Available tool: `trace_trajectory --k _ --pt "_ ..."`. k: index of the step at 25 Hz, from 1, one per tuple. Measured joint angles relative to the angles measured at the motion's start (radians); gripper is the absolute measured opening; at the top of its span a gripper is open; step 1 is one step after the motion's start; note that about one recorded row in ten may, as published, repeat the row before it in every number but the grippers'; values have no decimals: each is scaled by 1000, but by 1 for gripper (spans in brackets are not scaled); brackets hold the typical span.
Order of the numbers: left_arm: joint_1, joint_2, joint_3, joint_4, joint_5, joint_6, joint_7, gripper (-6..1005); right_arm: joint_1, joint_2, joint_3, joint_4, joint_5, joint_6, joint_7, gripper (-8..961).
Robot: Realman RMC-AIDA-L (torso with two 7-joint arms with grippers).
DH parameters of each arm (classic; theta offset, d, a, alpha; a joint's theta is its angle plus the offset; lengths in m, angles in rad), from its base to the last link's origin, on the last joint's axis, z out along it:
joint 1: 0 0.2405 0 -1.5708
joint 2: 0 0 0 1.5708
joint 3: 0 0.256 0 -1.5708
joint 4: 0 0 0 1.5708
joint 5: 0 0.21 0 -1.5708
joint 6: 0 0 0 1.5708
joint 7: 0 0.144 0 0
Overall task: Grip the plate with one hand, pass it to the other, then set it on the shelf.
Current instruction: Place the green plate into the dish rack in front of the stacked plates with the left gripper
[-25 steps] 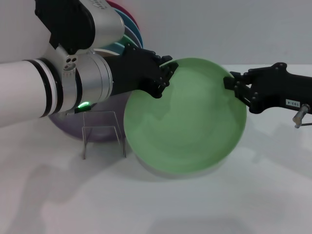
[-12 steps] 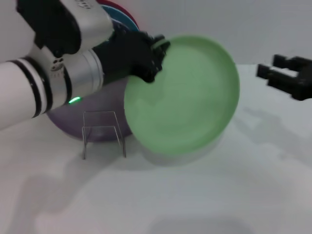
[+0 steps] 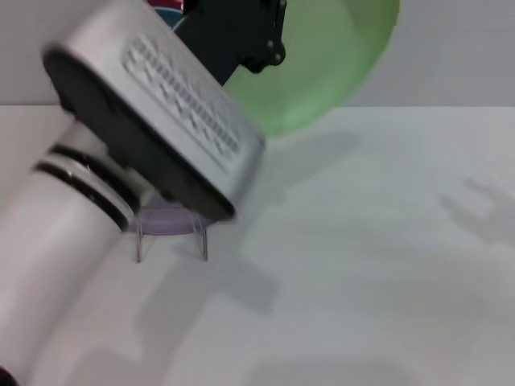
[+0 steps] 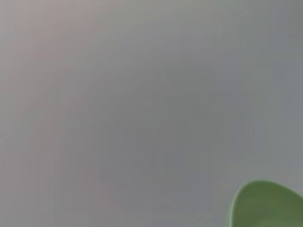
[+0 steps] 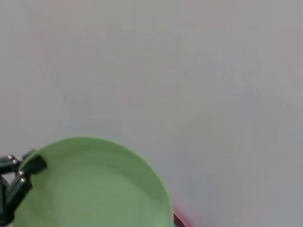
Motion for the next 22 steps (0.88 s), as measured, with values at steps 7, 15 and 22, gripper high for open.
trace_trajectory --k 7,15,22 --pt "-19 19 69 338 440 673 -587 61 4 -1 10 -60 -2 29 -64 754" --pt "-58 23 -91 675 537 1026 -1084 60 6 -2 12 -83 -4 80 -100 754" --pt "-312 58 -143 1338 542 1508 -1276 60 9 -2 3 -92 -5 111 -112 754"
